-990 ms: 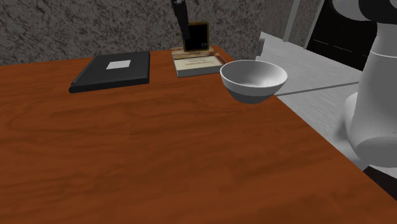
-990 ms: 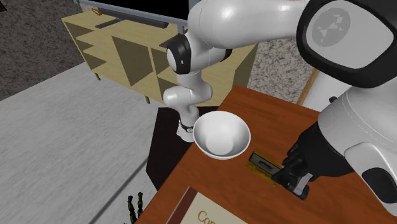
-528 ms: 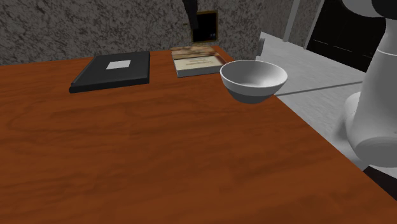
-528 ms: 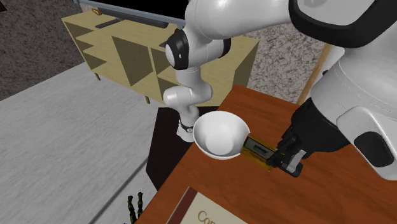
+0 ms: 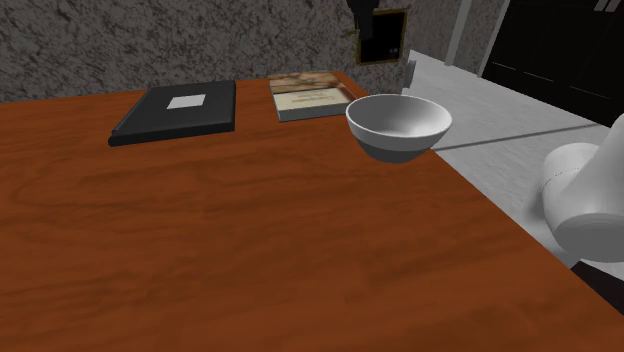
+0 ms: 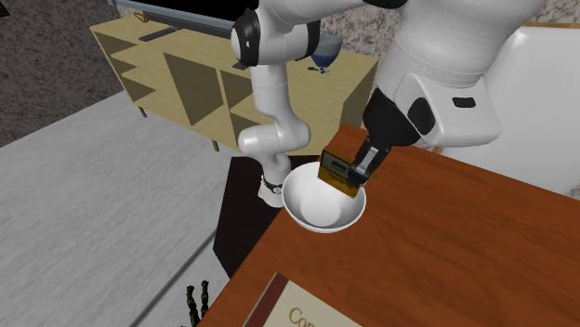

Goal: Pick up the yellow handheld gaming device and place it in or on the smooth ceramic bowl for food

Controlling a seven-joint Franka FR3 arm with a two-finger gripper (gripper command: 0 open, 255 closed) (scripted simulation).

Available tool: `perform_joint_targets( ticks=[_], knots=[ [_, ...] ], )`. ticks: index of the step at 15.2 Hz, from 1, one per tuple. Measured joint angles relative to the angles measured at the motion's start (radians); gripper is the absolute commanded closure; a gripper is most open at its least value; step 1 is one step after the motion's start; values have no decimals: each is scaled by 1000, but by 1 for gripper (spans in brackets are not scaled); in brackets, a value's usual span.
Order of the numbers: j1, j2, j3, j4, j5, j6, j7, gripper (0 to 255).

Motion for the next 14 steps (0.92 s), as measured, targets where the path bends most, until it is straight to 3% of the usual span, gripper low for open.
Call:
perform_joint_targets(
  ticks=[5,14],
  knots=[
    [-1,-161,-24,-158,17,0,-28,255],
    [4,-234,-30,-342,27,111,-28,255]
  ],
)
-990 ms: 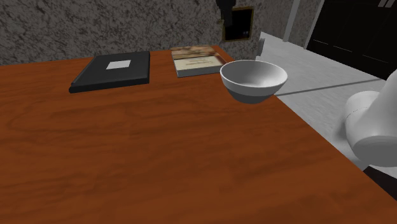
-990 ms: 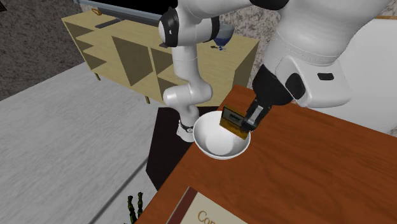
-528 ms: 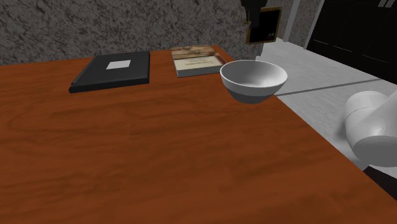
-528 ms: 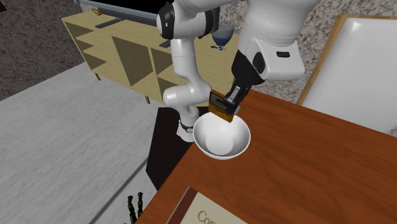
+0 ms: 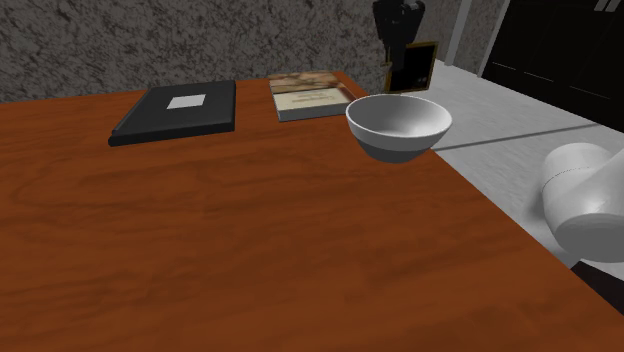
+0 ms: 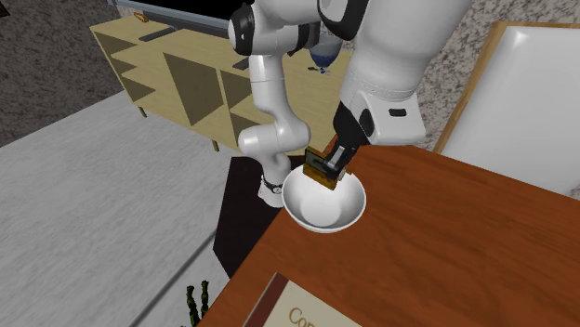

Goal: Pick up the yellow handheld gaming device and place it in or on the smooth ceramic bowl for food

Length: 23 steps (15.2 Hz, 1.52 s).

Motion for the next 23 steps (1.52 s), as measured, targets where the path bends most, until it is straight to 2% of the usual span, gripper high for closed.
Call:
perform_joint_targets(
  ticks=[6,12,13,19,23],
  knots=[
    [3,-34,-2,-117,4,83,1,255],
    [4,-38,0,-133,6,96,4,255],
    [4,-38,0,-133,6,96,4,0],
    [4,-38,0,-133,6,96,4,0],
    [0,24,6,19,0,5,7,0]
  ],
)
